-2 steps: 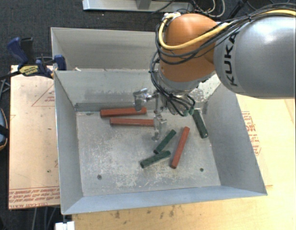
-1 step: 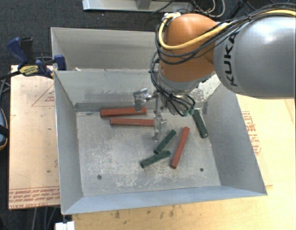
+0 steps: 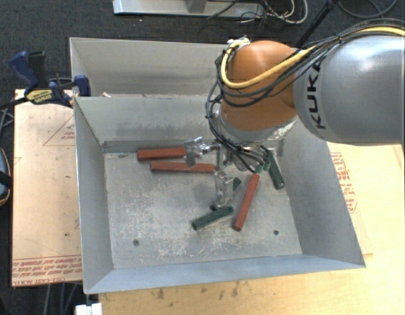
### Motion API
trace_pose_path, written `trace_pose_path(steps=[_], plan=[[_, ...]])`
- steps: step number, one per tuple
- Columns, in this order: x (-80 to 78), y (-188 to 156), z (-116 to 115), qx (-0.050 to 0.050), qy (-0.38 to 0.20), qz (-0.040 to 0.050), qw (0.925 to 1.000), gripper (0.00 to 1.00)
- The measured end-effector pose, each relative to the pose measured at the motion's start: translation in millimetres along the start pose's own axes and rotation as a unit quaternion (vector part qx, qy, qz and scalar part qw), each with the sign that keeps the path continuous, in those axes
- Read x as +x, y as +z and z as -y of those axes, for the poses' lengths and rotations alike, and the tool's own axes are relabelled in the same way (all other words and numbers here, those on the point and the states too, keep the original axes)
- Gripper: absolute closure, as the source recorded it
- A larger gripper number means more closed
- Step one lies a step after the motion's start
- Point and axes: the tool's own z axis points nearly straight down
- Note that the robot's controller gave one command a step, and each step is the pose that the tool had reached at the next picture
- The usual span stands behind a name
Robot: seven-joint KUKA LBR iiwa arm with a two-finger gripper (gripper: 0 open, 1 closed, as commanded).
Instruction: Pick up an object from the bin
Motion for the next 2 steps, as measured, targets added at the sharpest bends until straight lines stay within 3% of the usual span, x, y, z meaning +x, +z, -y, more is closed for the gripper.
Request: trace_pose_path(steps=[1,2], plan=[[11.5,47.7,6.3,0.0,-0.11,-0.0016,0.9939,0.0],[27.5,73.1,16.1,-0.002,-0.122,-0.0036,0.9925,0.0]])
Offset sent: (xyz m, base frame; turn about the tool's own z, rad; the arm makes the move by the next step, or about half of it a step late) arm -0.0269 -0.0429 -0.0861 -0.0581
